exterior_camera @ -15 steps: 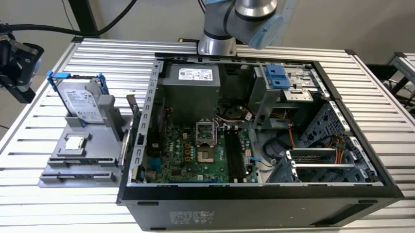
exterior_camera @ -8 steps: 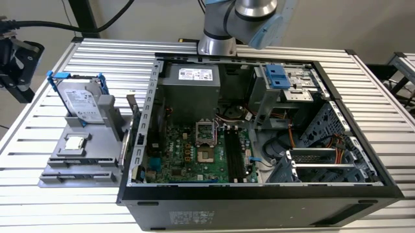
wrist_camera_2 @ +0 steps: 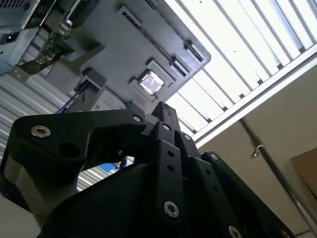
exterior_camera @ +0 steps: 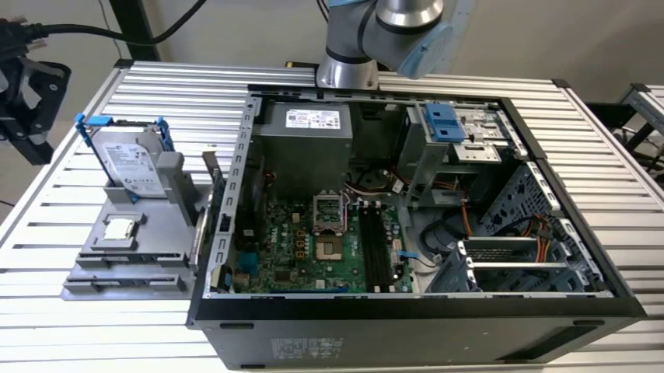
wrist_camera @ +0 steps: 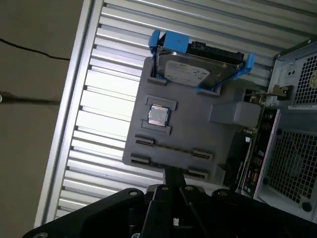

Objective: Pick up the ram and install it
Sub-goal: 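Pick up the ram and move it above insertion slot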

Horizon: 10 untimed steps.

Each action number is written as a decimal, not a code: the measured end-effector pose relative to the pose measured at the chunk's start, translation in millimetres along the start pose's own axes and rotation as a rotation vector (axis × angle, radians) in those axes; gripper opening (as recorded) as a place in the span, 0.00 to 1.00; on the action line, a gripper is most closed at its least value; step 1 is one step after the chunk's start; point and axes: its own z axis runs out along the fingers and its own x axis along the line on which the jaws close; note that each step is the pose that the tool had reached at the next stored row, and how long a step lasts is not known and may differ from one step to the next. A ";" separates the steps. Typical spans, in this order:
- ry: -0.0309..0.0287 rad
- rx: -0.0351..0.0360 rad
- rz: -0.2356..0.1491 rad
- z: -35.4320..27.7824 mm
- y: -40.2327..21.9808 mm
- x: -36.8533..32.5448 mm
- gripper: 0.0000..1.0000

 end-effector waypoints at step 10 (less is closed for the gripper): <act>0.0072 -0.0046 -0.180 0.0 0.0 0.0 0.00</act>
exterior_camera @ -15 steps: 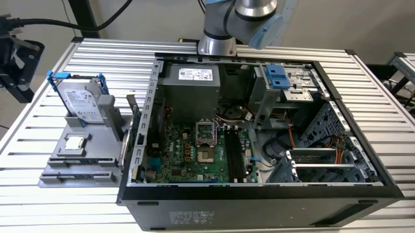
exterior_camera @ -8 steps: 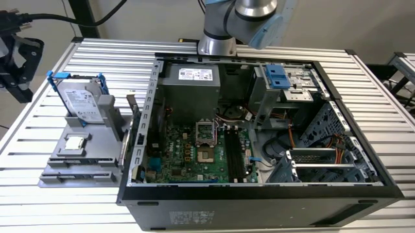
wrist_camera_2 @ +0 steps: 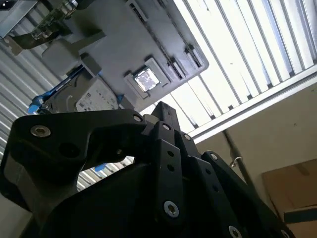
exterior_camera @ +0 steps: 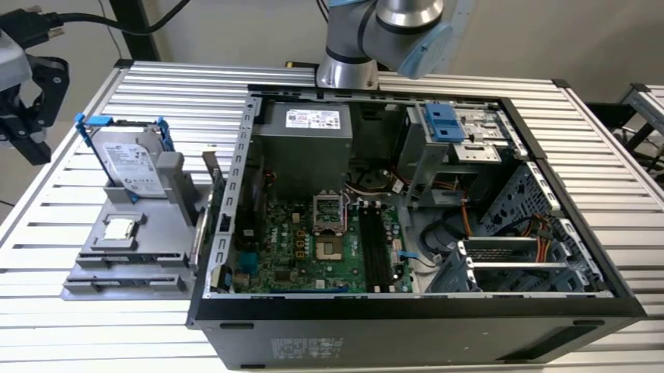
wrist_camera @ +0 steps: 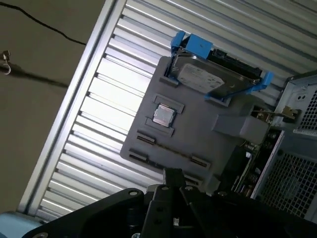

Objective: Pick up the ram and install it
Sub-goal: 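Pick up the ram and move it above insertion slot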

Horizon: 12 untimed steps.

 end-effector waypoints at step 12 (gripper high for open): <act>0.0049 0.0003 -0.212 0.0 0.1 0.0 0.00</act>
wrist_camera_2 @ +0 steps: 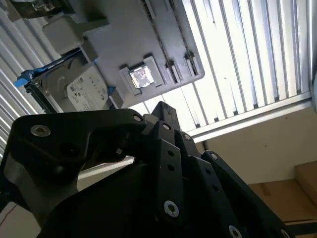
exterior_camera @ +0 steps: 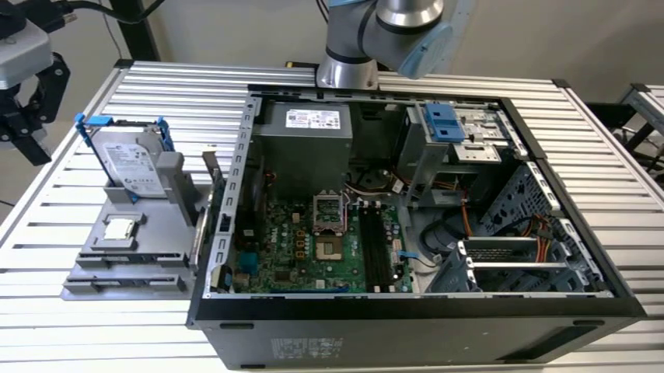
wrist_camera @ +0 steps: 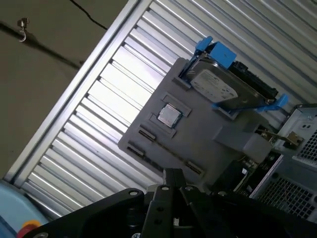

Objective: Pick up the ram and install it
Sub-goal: 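Pick up the ram and move it above insertion slot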

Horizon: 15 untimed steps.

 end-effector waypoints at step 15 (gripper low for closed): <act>0.0099 -0.0078 -0.273 0.1 -0.1 0.0 0.00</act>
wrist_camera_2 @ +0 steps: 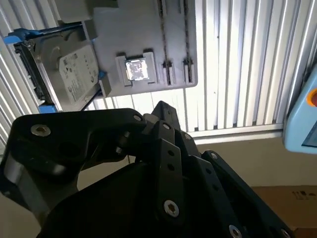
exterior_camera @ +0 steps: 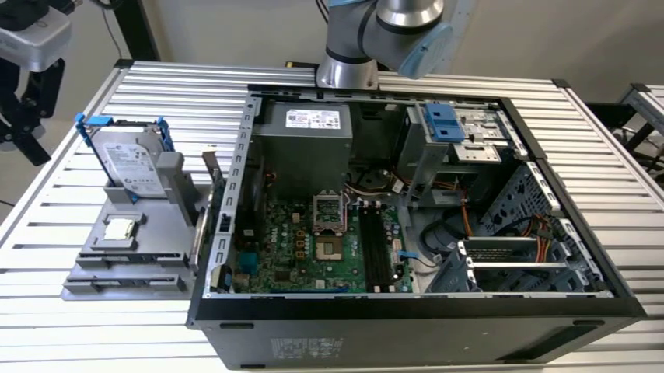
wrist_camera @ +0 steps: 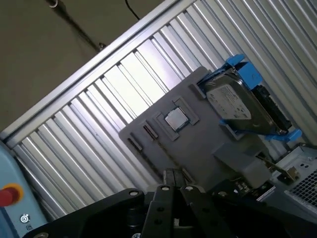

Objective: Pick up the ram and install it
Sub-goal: 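Pick up the ram and move it above insertion slot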

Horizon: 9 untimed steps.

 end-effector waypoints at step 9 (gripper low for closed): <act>0.0005 0.0021 -0.164 0.1 0.0 -0.1 0.00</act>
